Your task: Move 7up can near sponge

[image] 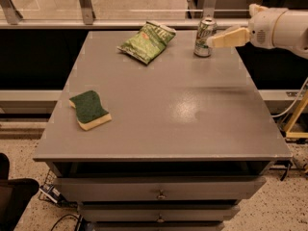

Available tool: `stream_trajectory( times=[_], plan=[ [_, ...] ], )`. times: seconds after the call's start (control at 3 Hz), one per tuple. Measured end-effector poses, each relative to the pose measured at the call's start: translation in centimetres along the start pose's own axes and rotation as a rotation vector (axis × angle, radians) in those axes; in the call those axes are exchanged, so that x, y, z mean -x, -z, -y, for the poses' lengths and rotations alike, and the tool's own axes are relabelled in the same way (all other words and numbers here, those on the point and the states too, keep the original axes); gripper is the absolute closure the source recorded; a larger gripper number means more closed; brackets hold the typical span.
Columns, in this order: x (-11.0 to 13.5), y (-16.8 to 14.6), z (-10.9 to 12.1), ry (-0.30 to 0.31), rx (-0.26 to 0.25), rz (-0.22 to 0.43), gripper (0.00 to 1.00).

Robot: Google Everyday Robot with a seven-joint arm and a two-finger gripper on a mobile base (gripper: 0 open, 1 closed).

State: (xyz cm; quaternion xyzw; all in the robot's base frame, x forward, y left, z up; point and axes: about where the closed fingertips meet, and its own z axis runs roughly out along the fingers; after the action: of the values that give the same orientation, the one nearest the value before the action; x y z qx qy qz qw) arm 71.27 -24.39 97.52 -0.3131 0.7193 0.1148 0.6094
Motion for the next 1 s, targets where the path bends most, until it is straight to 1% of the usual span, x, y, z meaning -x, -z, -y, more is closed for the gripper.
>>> stream_trajectory(
  times=[0.33,0.67,1.0],
  plan=[
    [-0.6,-2.9,0.8,-0.048,0.016,0.048,0.00],
    [-1.4,-5.7,1.1,-0.092,0.044,0.092,0.00],
    [-2.4,-7.7,1.3,-0.128,0.055,0.111,0.00]
  ],
)
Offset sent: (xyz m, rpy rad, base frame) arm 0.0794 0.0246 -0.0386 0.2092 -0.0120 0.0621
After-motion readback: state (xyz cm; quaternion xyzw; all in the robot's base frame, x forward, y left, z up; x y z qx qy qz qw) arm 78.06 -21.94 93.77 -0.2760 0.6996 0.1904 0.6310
